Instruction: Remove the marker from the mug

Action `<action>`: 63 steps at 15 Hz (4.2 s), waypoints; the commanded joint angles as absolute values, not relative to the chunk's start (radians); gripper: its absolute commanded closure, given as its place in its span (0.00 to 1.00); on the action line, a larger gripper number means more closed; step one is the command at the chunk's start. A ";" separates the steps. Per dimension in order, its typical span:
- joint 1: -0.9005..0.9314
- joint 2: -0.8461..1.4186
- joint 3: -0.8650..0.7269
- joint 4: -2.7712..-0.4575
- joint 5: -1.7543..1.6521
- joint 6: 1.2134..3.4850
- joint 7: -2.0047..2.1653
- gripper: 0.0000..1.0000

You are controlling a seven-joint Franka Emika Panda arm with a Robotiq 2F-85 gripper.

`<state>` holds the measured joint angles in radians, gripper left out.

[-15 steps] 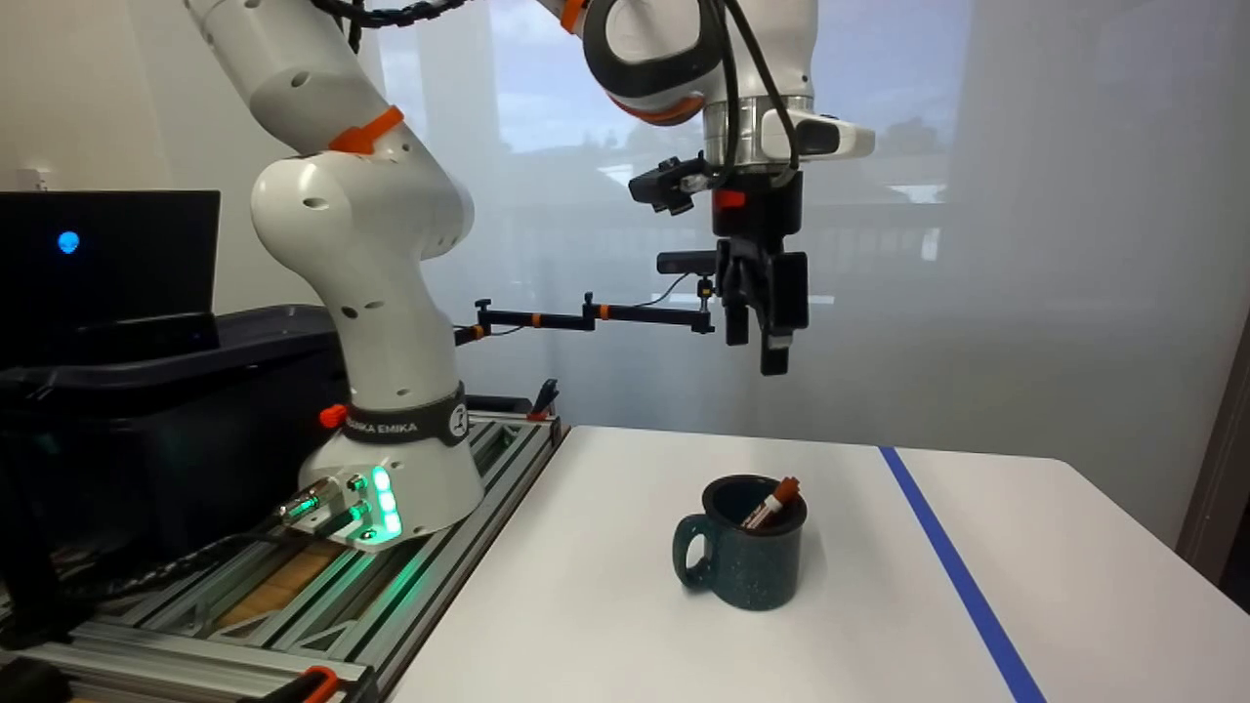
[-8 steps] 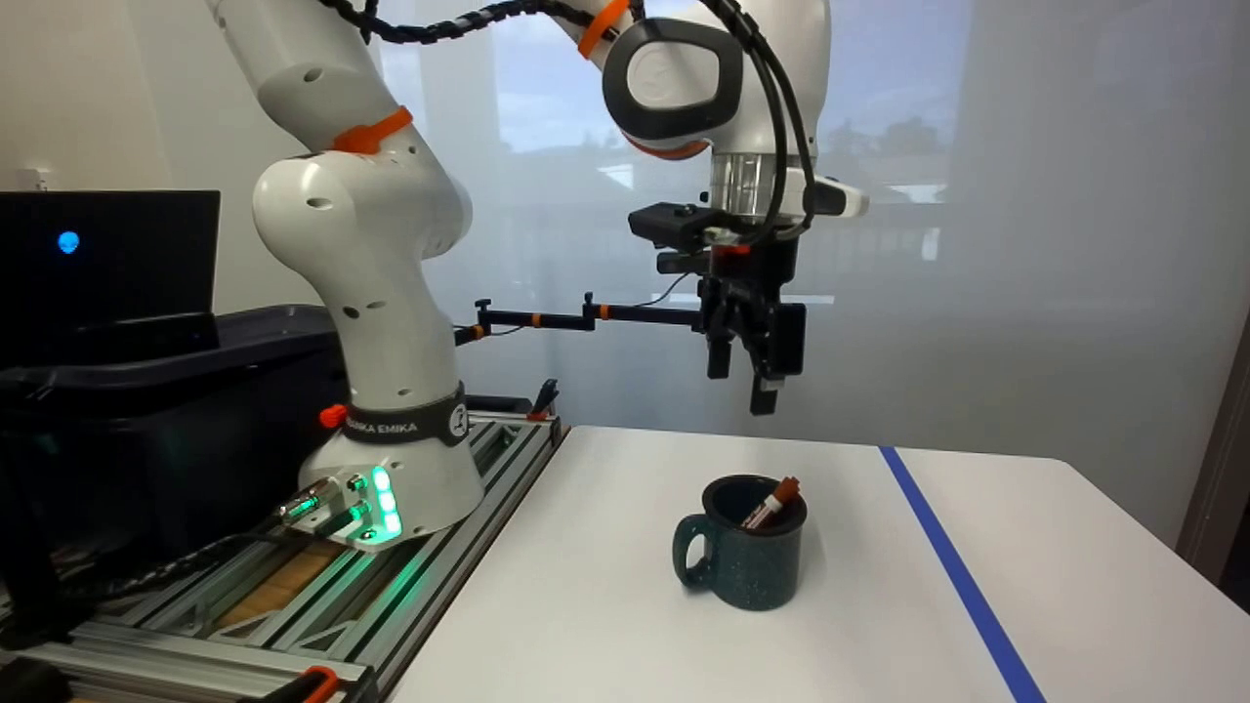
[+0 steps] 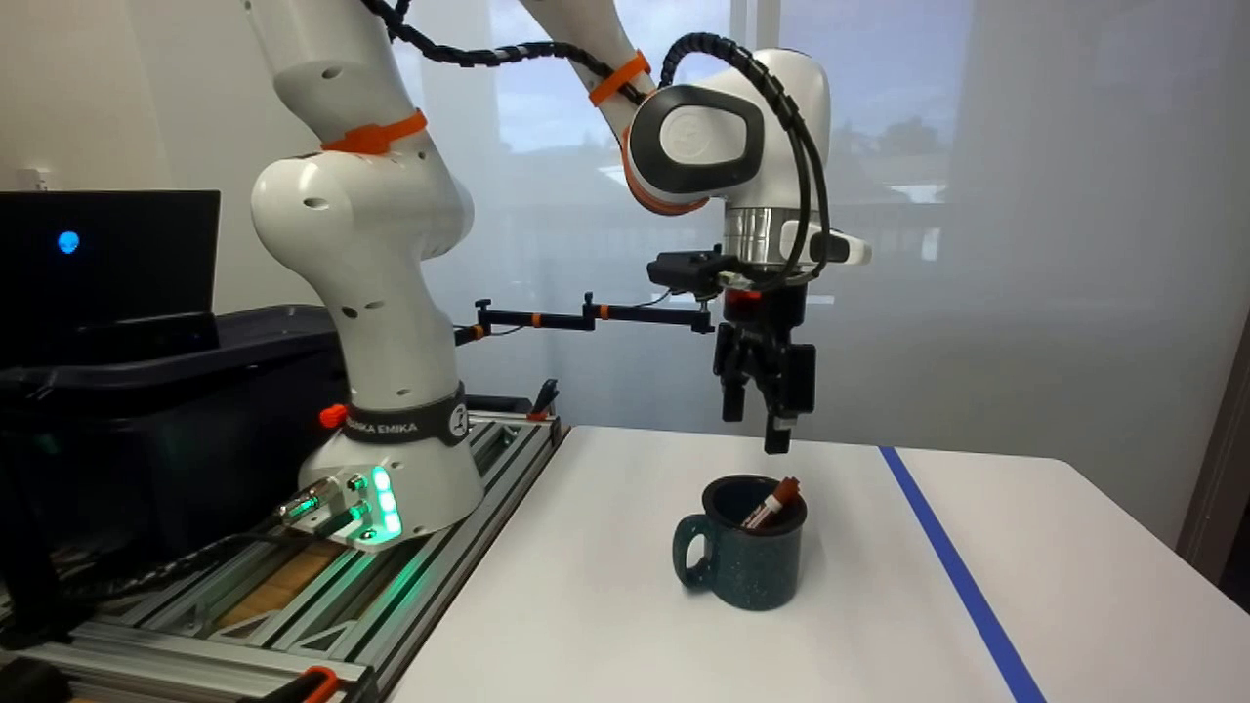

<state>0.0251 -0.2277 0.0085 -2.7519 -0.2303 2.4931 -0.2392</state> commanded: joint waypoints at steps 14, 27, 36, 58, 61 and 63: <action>-0.008 -0.048 0.008 -2.751 -0.342 2.812 -0.168 0.00; -0.001 -0.017 -0.002 -2.747 -0.223 2.891 -0.138 1.00; 0.006 -0.197 0.020 -2.789 -0.236 2.735 -0.097 0.95; -0.256 -0.239 -0.246 -2.753 -0.236 2.593 -0.152 0.95; -0.254 -0.134 -0.252 -2.754 -0.240 2.711 -0.165 0.95; -0.253 -0.063 -0.249 -2.756 -0.241 2.788 -0.169 0.95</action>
<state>-0.2528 -0.1614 -0.2463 -2.7557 -0.2490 2.6816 -0.1439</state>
